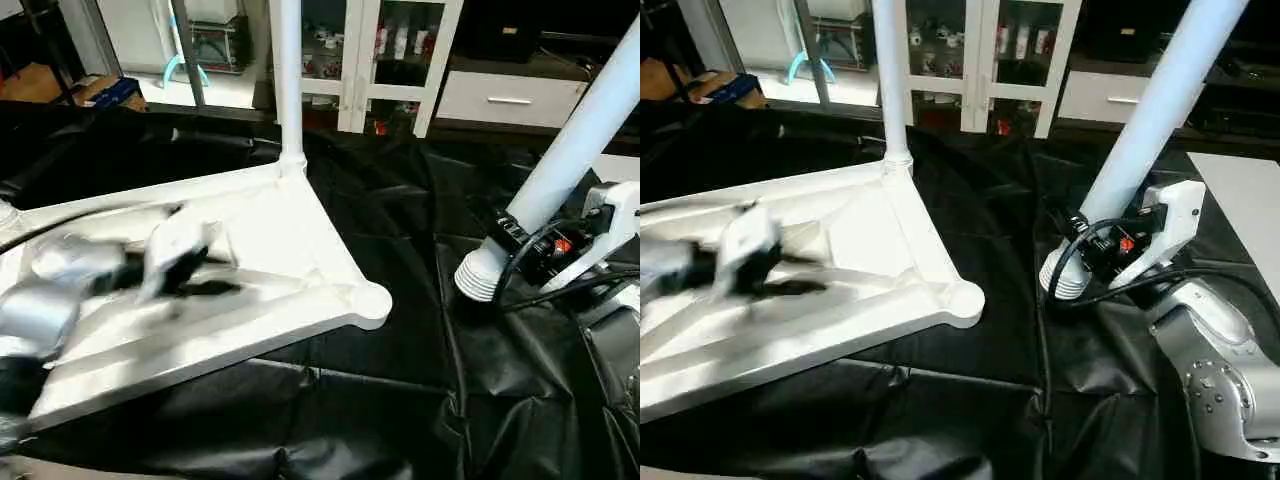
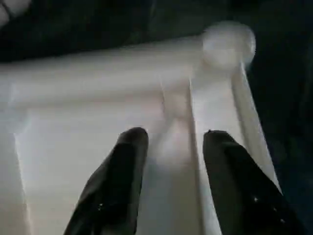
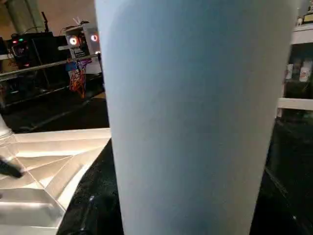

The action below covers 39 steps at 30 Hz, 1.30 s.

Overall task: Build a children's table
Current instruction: Insert table leg to table base

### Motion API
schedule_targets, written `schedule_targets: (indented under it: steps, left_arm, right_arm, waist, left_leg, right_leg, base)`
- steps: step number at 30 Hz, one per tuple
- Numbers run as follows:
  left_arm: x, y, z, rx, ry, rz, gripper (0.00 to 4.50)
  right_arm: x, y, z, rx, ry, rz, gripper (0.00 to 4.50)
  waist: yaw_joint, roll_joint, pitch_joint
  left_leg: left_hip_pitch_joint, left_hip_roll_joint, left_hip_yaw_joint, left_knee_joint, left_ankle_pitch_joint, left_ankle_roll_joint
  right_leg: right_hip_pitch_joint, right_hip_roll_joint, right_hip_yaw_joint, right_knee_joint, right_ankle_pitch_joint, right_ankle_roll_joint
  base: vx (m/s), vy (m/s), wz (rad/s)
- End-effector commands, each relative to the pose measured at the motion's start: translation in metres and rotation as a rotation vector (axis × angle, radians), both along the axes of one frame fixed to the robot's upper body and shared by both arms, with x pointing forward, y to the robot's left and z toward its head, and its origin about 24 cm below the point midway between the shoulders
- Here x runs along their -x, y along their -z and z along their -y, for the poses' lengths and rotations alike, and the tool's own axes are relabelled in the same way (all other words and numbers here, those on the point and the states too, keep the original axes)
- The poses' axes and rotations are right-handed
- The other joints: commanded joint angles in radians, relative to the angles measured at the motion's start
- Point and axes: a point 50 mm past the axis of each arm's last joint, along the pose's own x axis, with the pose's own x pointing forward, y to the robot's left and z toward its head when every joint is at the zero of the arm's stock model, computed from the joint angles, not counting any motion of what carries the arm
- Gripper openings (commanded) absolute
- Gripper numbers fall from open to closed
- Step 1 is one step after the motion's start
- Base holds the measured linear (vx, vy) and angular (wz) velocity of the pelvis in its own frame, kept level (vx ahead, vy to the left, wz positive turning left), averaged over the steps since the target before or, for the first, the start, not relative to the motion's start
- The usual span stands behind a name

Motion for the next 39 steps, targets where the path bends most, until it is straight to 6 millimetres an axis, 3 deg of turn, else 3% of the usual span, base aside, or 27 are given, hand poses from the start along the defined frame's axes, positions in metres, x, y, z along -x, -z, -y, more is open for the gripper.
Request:
schedule_targets:
  steps: [1, 2, 4, 6, 10, 12, 13, 16, 17, 26, 33, 34, 39]
  left_arm:
    - [0.009, 0.014, 0.047, 0.087, 0.065, -0.050, 2.35]
    - [0.010, 0.017, 0.055, 0.097, 0.070, -0.055, 2.40]
    - [0.017, 0.039, 0.080, 0.072, 0.122, -0.116, 2.38]
    - [0.017, 0.045, 0.084, 0.052, 0.120, -0.128, 2.59]
    - [0.015, 0.056, 0.088, -0.010, 0.103, -0.136, 2.84]
    - [0.015, 0.059, 0.088, -0.046, 0.094, -0.124, 3.08]
    - [0.013, 0.063, 0.085, -0.106, 0.055, -0.098, 3.14]
    - [0.010, 0.066, 0.078, -0.155, 0.018, -0.097, 3.28]
    - [0.010, 0.066, 0.077, -0.161, 0.009, -0.100, 3.41]
    - [0.021, 0.070, 0.049, -0.204, -0.002, -0.230, 3.41]
    - [0.023, 0.070, 0.037, -0.212, -0.044, -0.257, 2.94]
    - [0.023, 0.072, 0.037, -0.221, -0.048, -0.262, 2.69]
    - [0.024, 0.074, 0.046, -0.192, -0.069, -0.292, 2.25]
  right_arm:
    - [-0.006, -0.006, -0.001, 0.008, 0.010, 0.019, 1.84]
    - [-0.007, -0.006, -0.001, 0.008, 0.011, 0.020, 1.84]
    - [-0.008, -0.008, -0.009, 0.031, -0.030, 0.022, 1.84]
    - [-0.008, -0.008, -0.012, 0.044, -0.042, 0.021, 1.84]
    - [-0.005, -0.008, -0.017, 0.080, -0.068, 0.024, 1.84]
    - [-0.003, -0.009, -0.017, 0.088, -0.074, 0.025, 1.84]
    - [-0.002, -0.009, -0.018, 0.098, -0.076, 0.025, 1.84]
    - [-0.001, -0.008, -0.018, 0.105, -0.079, 0.024, 1.84]
    - [-0.001, -0.008, -0.019, 0.107, -0.079, 0.024, 1.84]
    - [0.003, -0.006, -0.018, 0.119, -0.072, 0.021, 1.84]
    - [0.003, -0.004, -0.019, 0.117, -0.069, 0.022, 1.84]
    - [0.002, -0.004, -0.019, 0.117, -0.070, 0.022, 1.84]
    - [0.002, -0.004, -0.021, 0.117, -0.068, 0.023, 1.84]
  waist:
    - [0.009, -0.002, -0.056]
    - [0.009, -0.007, -0.057]
    - [0.005, -0.003, -0.059]
    - [-0.002, -0.006, -0.059]
    - [-0.005, 0.000, -0.058]
    - [-0.005, 0.001, -0.057]
    - [-0.004, 0.007, -0.057]
    - [-0.003, 0.006, -0.057]
    - [-0.003, 0.009, -0.058]
    - [-0.005, 0.017, -0.055]
    - [-0.004, 0.021, -0.055]
    - [-0.004, 0.021, -0.055]
    - [-0.002, 0.022, -0.055]
  left_leg:
    - [0.026, 0.078, -0.023, -0.078, -0.090, 0.029]
    - [0.025, 0.079, -0.020, -0.079, -0.080, 0.038]
    - [0.013, 0.074, -0.023, -0.076, -0.038, 0.064]
    - [0.018, 0.074, -0.023, -0.076, -0.061, 0.069]
    - [0.023, 0.077, -0.023, -0.078, -0.088, 0.058]
    - [0.023, 0.079, -0.025, -0.080, -0.090, 0.055]
    - [0.023, 0.079, -0.026, -0.080, -0.089, 0.053]
    - [0.023, 0.078, -0.026, -0.079, -0.087, 0.054]
    - [0.023, 0.078, -0.026, -0.079, -0.084, 0.054]
    - [0.023, 0.077, -0.026, -0.082, -0.114, 0.046]
    - [0.026, 0.076, -0.025, -0.084, -0.116, 0.041]
    - [0.026, 0.076, -0.025, -0.083, -0.114, 0.042]
    - [0.024, 0.075, -0.024, -0.082, -0.103, 0.045]
  right_leg:
    - [0.039, -0.071, 0.029, -0.055, 0.083, -0.330]
    - [0.041, -0.070, 0.030, -0.056, 0.087, -0.326]
    - [0.047, -0.065, 0.028, -0.052, 0.114, -0.298]
    - [0.044, -0.061, 0.027, -0.059, 0.087, -0.286]
    - [0.041, -0.060, 0.028, -0.064, 0.053, -0.279]
    - [0.041, -0.059, 0.028, -0.063, 0.062, -0.278]
    - [0.040, -0.060, 0.028, -0.062, 0.066, -0.279]
    - [0.041, -0.060, 0.028, -0.061, 0.091, -0.280]
    - [0.040, -0.059, 0.027, -0.060, 0.097, -0.283]
    - [0.038, -0.060, 0.026, -0.062, 0.051, -0.295]
    - [0.035, -0.059, 0.026, -0.064, 0.033, -0.289]
    - [0.035, -0.059, 0.026, -0.064, 0.037, -0.289]
    - [0.036, -0.060, 0.027, -0.063, 0.059, -0.293]
  base:
    - [0.000, 0.000, 0.00]
    - [0.000, 0.000, 0.00]
    - [0.000, 0.000, 0.00]
    - [0.000, 0.000, 0.00]
    - [0.000, 0.000, 0.00]
    - [0.000, 0.000, 0.00]
    - [0.000, 0.000, 0.00]
    - [0.000, 0.000, 0.00]
    - [0.000, 0.000, 0.00]
    - [0.000, 0.000, 0.00]
    - [0.000, 0.000, 0.00]
    - [0.000, 0.000, 0.00]
    - [0.000, 0.000, 0.00]
